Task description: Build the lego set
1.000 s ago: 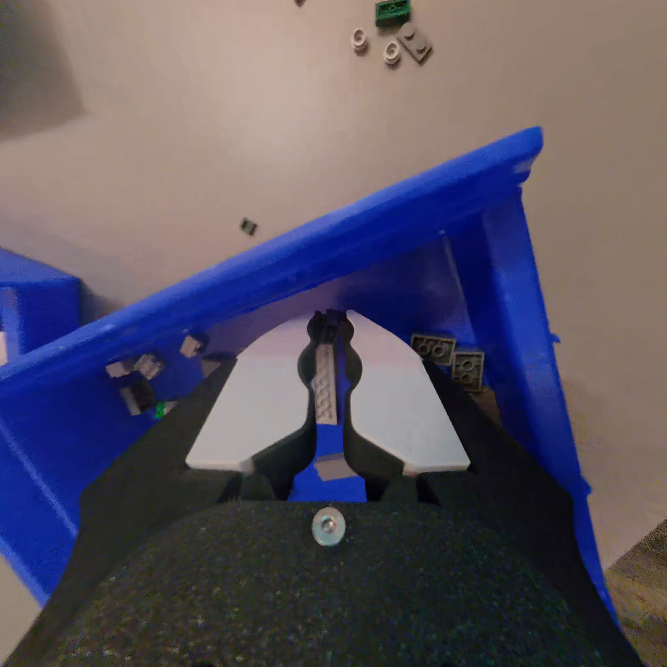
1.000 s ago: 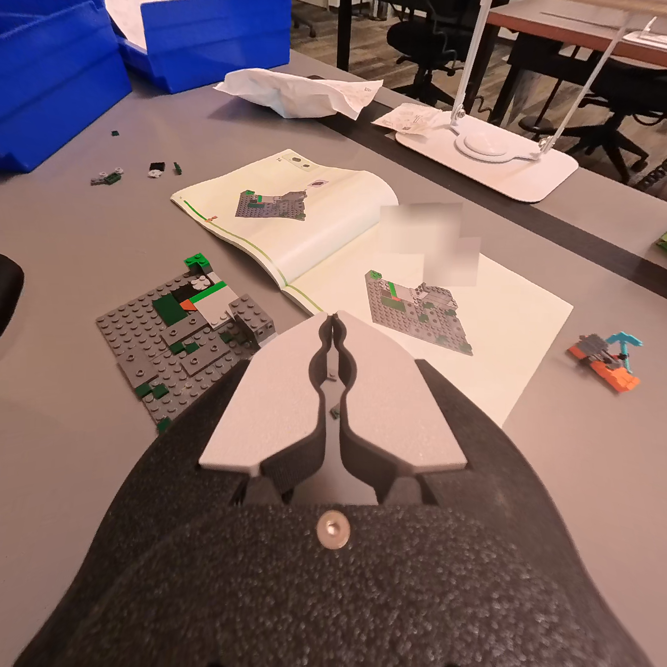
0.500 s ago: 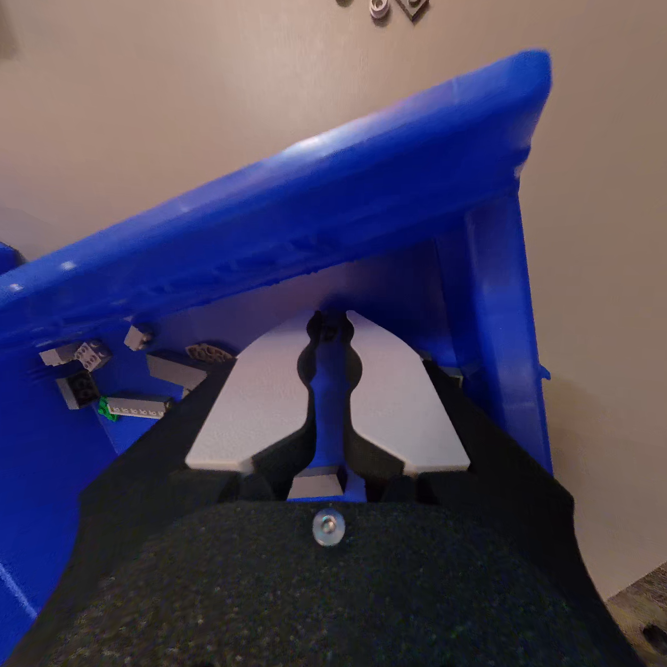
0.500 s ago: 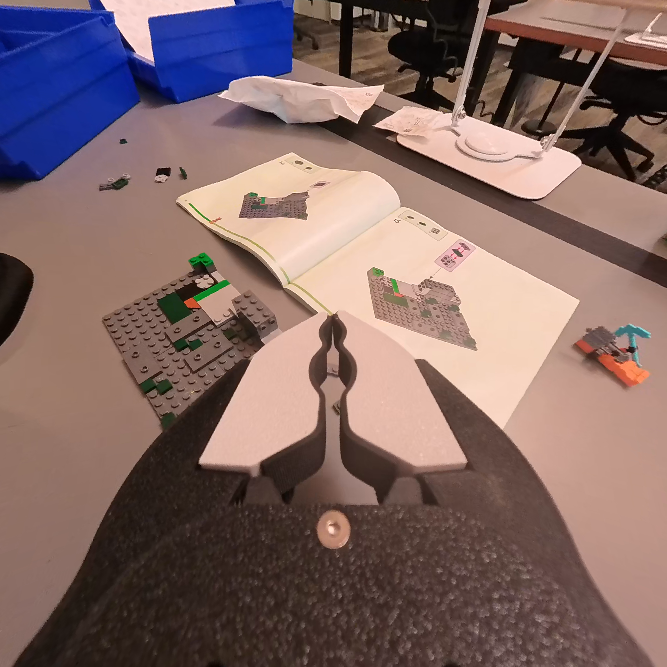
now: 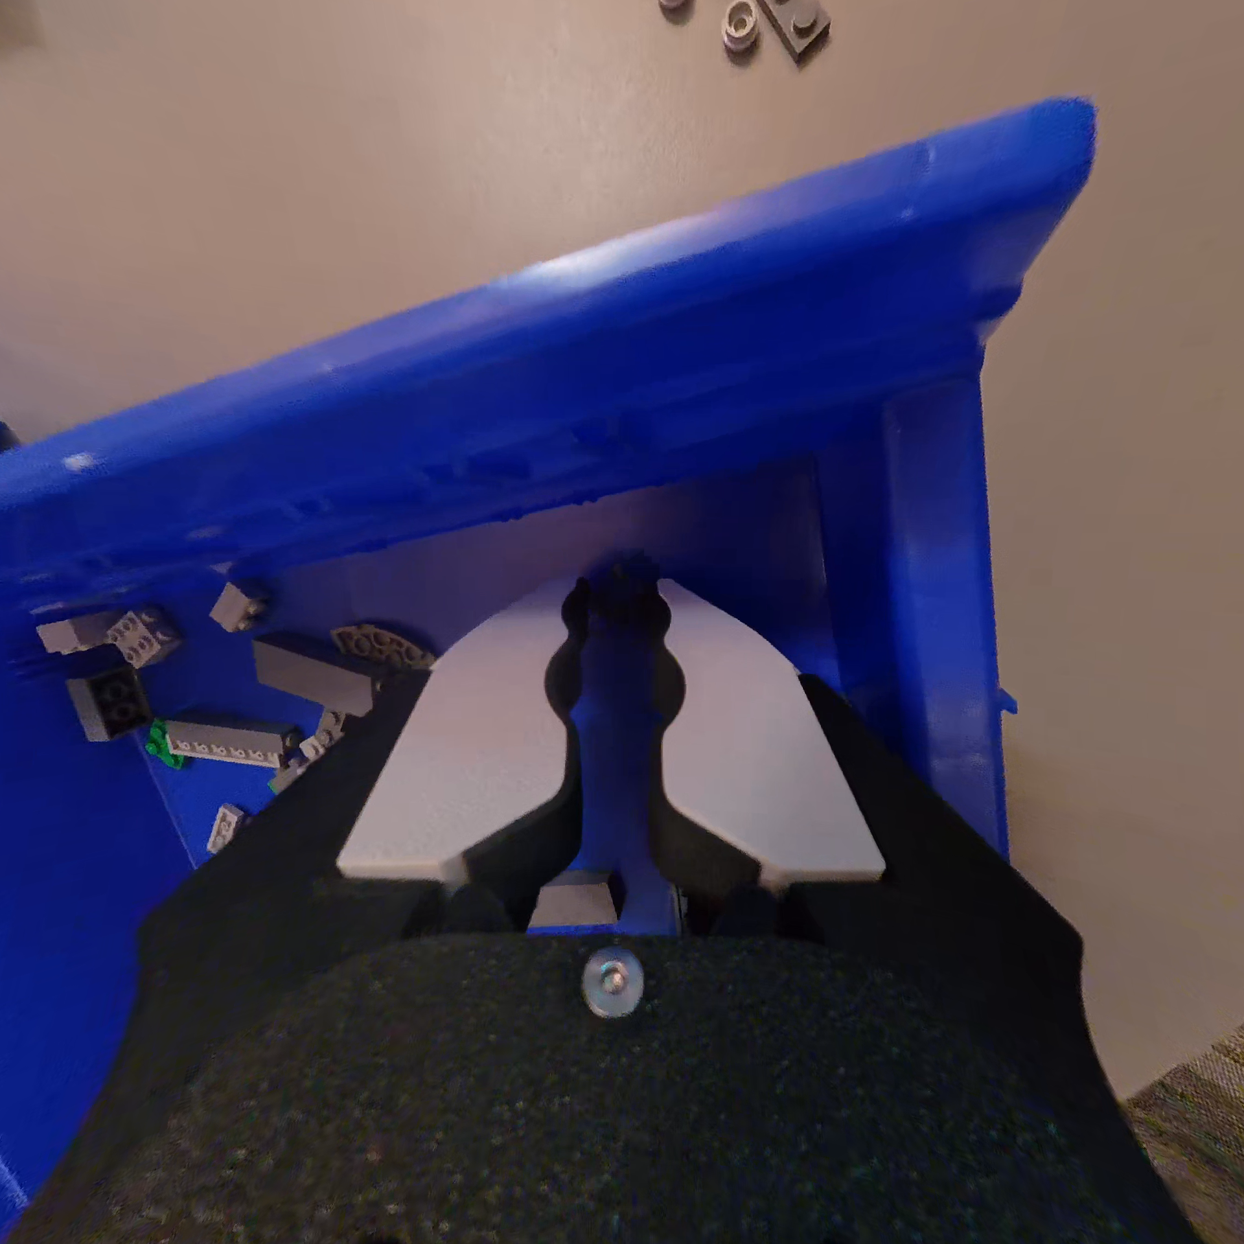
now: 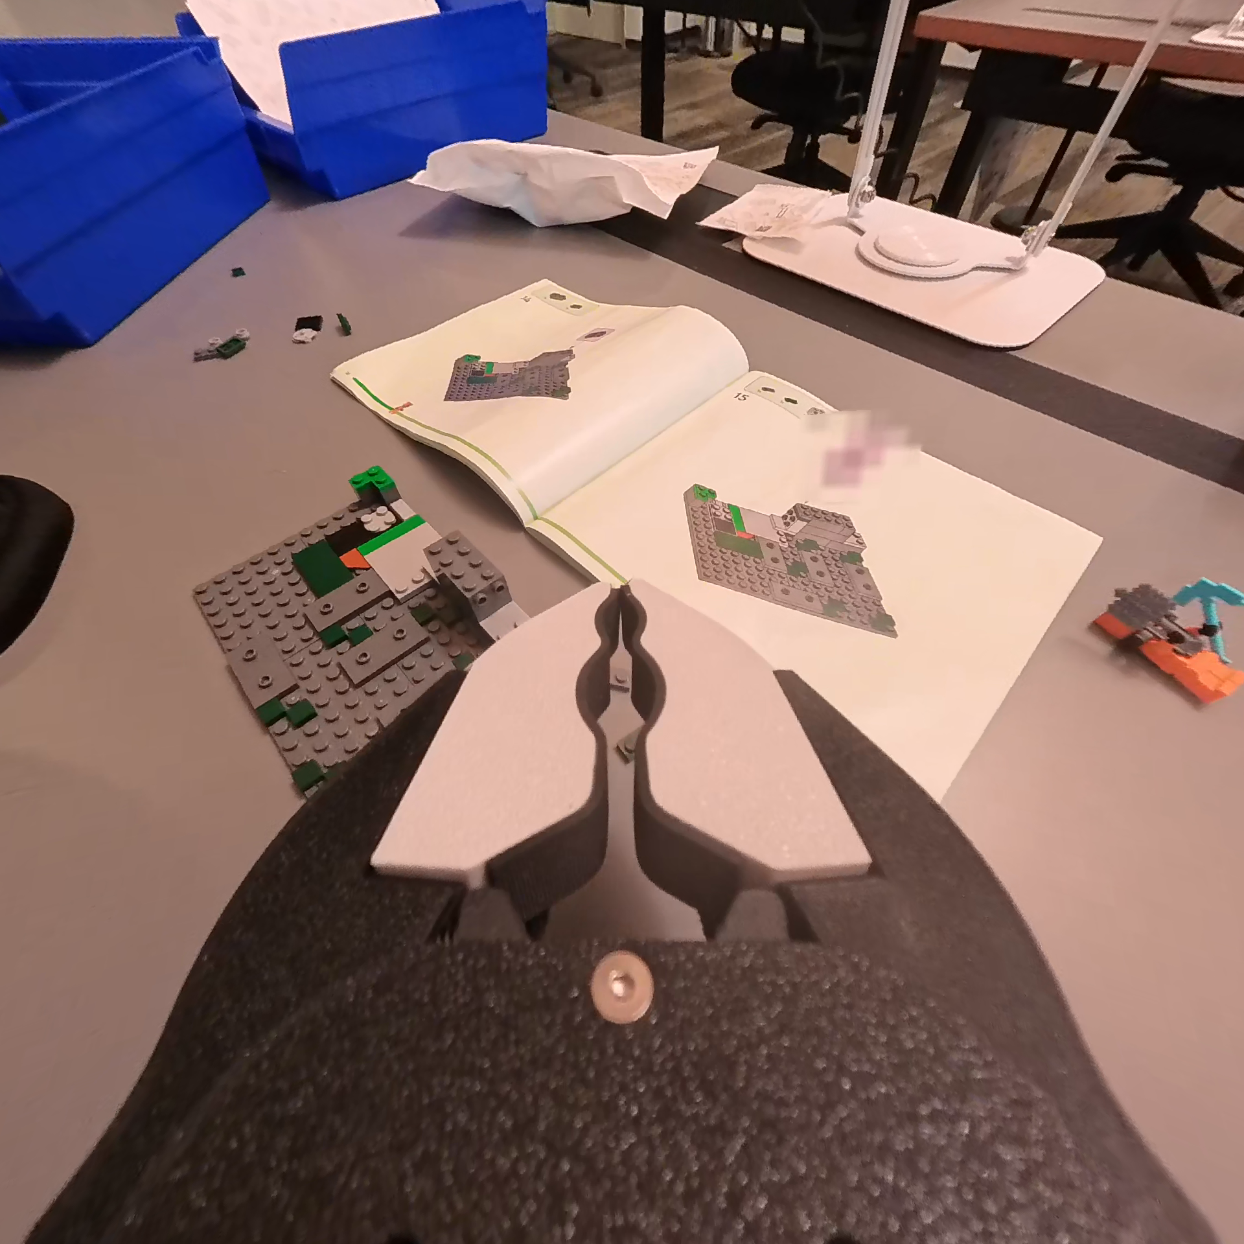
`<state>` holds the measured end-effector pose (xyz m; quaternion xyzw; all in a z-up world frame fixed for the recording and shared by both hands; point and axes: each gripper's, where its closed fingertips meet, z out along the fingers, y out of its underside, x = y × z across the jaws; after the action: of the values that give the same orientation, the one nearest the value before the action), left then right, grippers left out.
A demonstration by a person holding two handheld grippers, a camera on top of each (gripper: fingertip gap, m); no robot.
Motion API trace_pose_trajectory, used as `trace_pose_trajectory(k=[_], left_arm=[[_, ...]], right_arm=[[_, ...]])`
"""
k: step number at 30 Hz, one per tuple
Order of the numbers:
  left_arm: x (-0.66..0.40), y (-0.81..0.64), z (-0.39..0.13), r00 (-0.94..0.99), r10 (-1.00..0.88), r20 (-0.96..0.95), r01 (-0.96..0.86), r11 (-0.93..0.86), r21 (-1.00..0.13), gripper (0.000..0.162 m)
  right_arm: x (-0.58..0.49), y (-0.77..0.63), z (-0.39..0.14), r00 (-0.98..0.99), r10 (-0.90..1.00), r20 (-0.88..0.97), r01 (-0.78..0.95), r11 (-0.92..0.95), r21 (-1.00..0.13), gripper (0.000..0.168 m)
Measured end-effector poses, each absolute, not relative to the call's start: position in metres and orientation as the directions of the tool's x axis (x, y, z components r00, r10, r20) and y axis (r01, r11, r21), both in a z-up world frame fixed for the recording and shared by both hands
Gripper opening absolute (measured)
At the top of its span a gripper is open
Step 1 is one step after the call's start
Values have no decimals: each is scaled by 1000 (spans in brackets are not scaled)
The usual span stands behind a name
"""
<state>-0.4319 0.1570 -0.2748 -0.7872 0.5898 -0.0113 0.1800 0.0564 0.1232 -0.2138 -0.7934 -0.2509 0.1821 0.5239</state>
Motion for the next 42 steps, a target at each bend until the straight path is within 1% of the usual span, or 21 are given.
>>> trace_pose_trajectory(k=[2,5,10,16,20,23,26,29,32,34,37,38,42], left_arm=[[-436,158,-271,317,-926,-203,-920,-248,-303,19],[-441,158,-258,347,-913,-214,-902,-262,-343,20],[-457,158,-234,382,-881,-278,-888,-268,-373,17],[-455,144,-237,353,-901,-251,-886,-237,-398,14],[-444,145,-254,273,-933,-234,-918,-180,-355,14],[-435,144,-264,227,-959,-169,-929,-161,-334,16],[-434,144,-274,170,-979,-112,-951,-133,-279,16],[-440,155,-275,142,-981,-135,-966,-107,-236,11],[-455,180,-265,180,-950,-254,-971,-130,-203,11],[-461,187,-252,223,-933,-283,-958,-156,-242,12],[-473,184,-240,259,-924,-283,-950,-190,-250,27],[-475,179,-239,259,-929,-265,-950,-194,-246,28],[-470,144,-241,232,-966,-115,-940,-192,-280,25]], right_arm=[[57,123,-214,808,589,-28,207,-328,-922,0],[57,123,-213,808,589,-27,206,-325,-923,0],[56,125,-212,806,590,-45,188,-327,-926,0],[48,127,-212,801,597,-41,204,-336,-919,0],[41,128,-210,795,606,-21,234,-339,-911,0],[35,128,-207,791,611,2,258,-331,-908,0],[32,129,-206,792,610,9,268,-334,-904,0],[31,130,-210,794,607,7,274,-348,-897,0],[31,132,-212,795,607,7,281,-358,-891,0],[31,134,-213,794,608,8,286,-363,-887,0],[32,137,-214,792,610,8,293,-369,-882,0],[32,137,-215,791,611,7,293,-370,-881,0],[29,139,-219,787,617,0,295,-377,-878,0]])
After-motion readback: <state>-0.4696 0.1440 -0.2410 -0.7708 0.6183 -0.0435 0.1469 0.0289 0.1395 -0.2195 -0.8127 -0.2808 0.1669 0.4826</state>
